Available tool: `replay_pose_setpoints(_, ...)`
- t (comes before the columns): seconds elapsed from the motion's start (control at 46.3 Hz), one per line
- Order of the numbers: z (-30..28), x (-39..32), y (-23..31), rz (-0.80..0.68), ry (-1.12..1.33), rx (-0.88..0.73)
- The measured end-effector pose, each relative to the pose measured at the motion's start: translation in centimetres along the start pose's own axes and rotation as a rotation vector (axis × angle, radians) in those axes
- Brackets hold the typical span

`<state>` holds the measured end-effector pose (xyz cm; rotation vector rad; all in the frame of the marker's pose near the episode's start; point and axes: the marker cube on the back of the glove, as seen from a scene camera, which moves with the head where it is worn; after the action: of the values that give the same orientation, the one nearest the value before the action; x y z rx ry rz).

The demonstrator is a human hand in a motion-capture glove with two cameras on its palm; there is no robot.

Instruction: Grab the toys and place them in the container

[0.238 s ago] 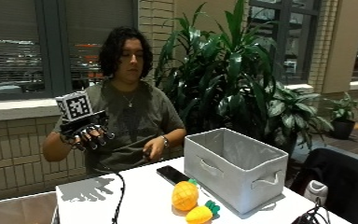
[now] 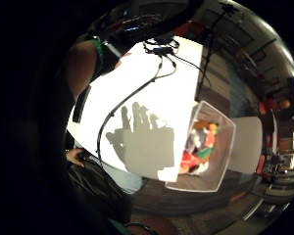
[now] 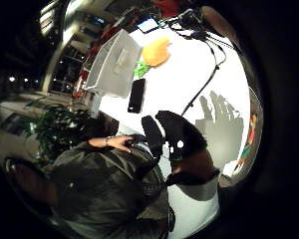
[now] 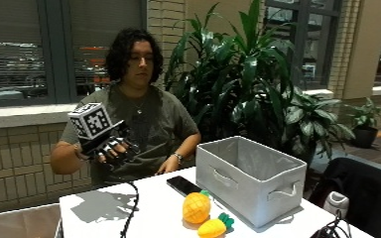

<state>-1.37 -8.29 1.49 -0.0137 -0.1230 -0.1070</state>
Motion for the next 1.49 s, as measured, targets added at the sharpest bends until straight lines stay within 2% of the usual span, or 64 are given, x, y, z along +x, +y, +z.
replay_pose_setpoints(0.043, 1.3, -1.2, -0.3, -0.031, -0.047, 0.004)
replay_pose_setpoints(0.41, 12.6, -7.3, -16.6, -0.180, -0.072, -0.070)
replay_pose_setpoints(0.54, 18.0, -7.8, -19.8, -0.193, 0.075, -0.021)
replay_pose_setpoints(0.648, 20.2, -7.6, -20.4, -0.196, 0.087, 0.137)
replay_pose_setpoints(0.799, 18.8, -7.6, -19.1, -0.197, 0.047, 0.335)
replay_pose_setpoints(0.907, 14.3, -9.4, -17.6, -0.211, -0.111, 0.412)
replay_pose_setpoints(1.037, 4.4, -19.6, -16.1, -0.438, -0.327, 0.516)
replay_pose_setpoints(1.145, -0.1, -27.3, -17.4, -0.549, -0.364, 0.474)
replay_pose_setpoints(1.253, 1.0, -32.7, -19.2, -0.587, -0.269, 0.410)
replay_pose_setpoints(1.404, 5.0, -32.7, -20.9, -0.555, -0.195, 0.206)
replay_pose_setpoints(1.49, 4.6, -29.4, -21.4, -0.504, -0.266, 0.198)
